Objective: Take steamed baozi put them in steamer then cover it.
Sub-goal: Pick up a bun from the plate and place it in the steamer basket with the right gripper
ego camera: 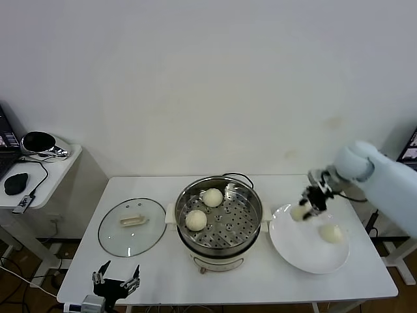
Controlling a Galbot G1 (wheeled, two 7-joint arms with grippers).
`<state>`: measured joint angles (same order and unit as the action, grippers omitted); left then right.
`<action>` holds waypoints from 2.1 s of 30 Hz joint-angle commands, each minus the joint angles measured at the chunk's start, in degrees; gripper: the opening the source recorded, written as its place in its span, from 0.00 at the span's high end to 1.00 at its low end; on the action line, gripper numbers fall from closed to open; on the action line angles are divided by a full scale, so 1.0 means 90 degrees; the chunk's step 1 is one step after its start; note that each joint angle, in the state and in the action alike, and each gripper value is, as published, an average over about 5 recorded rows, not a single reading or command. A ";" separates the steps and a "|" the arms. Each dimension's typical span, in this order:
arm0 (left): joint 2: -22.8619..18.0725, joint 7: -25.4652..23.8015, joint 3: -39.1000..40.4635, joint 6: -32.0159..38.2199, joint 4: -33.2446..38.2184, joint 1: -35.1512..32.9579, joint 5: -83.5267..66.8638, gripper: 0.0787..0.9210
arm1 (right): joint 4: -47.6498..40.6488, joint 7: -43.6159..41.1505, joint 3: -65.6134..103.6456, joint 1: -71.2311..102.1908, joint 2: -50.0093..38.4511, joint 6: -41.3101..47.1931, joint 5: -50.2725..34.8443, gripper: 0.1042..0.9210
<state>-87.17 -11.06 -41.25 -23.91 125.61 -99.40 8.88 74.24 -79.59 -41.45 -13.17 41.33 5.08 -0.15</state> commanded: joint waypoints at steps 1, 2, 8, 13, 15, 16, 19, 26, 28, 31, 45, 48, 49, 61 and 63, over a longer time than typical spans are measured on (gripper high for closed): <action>-0.0032 0.0042 -0.0105 0.0006 0.0063 -0.0003 0.0028 0.12 | -0.1176 -0.0634 -0.0702 -0.1805 0.1880 -0.2724 -0.0952 0.61; -0.0042 0.0055 -0.0119 0.0007 0.0066 -0.0002 0.0035 0.12 | -0.1120 -0.0656 -0.0722 -0.1754 0.2024 -0.3008 -0.0965 0.61; -0.0109 0.0083 -0.0130 0.0019 0.0116 -0.0023 0.0088 0.12 | -0.0309 -0.0641 -0.0867 -0.1422 0.2483 -0.3781 -0.0404 0.61; -0.0199 0.0084 -0.0122 0.0018 0.0300 -0.0054 0.0099 0.12 | 0.0161 -0.0498 -0.1141 -0.1276 0.2621 -0.4389 0.0594 0.61; -0.0230 0.0079 -0.0118 0.0018 0.0390 -0.0073 0.0087 0.12 | 0.0354 -0.0380 -0.1203 -0.1170 0.2639 -0.4577 0.1098 0.61; -0.0240 0.0077 -0.0115 0.0018 0.0414 -0.0078 0.0081 0.12 | 0.0467 -0.0311 -0.1225 -0.1111 0.2636 -0.4642 0.1352 0.61; -0.0255 0.0078 -0.0104 0.0019 0.0434 -0.0078 0.0076 0.12 | 0.0832 -0.0172 -0.1282 -0.0925 0.2617 -0.4786 0.2002 0.61; -0.0254 0.0079 -0.0093 0.0018 0.0476 -0.0104 0.0074 0.12 | 0.1274 -0.0061 -0.1665 -0.0792 0.2600 -0.4427 0.1762 0.61; -0.0262 0.0078 -0.0084 0.0018 0.0478 -0.0106 0.0077 0.12 | 0.1322 -0.0049 -0.1711 -0.0768 0.2624 -0.4319 0.1732 0.61; -0.0280 0.0073 -0.0058 0.0018 0.0497 -0.0116 0.0081 0.12 | 0.1384 -0.0056 -0.1857 -0.0758 0.2671 -0.4135 0.1368 0.61; -0.0330 0.0095 -0.0022 0.0022 0.0431 -0.0047 0.0074 0.12 | 0.1582 -0.0081 -0.2189 -0.0560 0.2619 -0.3873 0.1137 0.61; -0.0329 0.0110 0.0003 0.0028 0.0375 -0.0012 0.0081 0.12 | 0.1613 -0.0071 -0.2181 -0.0496 0.2579 -0.3838 0.1161 0.61; -0.0326 0.0108 0.0008 0.0028 0.0361 0.0002 0.0082 0.12 | 0.1617 -0.0068 -0.2171 -0.0473 0.2571 -0.3828 0.1171 0.61; -0.0308 0.0069 0.0023 0.0015 0.0339 0.0056 0.0083 0.12 | 0.1820 -0.0023 -0.1913 -0.0598 0.2320 -0.3699 0.0864 0.40; -0.0306 0.0066 0.0025 0.0014 0.0340 0.0060 0.0083 0.12 | 0.1999 -0.0034 -0.1801 -0.0698 0.2093 -0.3642 0.0749 0.34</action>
<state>-89.97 -10.42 -41.07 -23.76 128.80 -98.91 9.57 89.41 -79.90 -59.10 -18.23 63.17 -28.54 8.88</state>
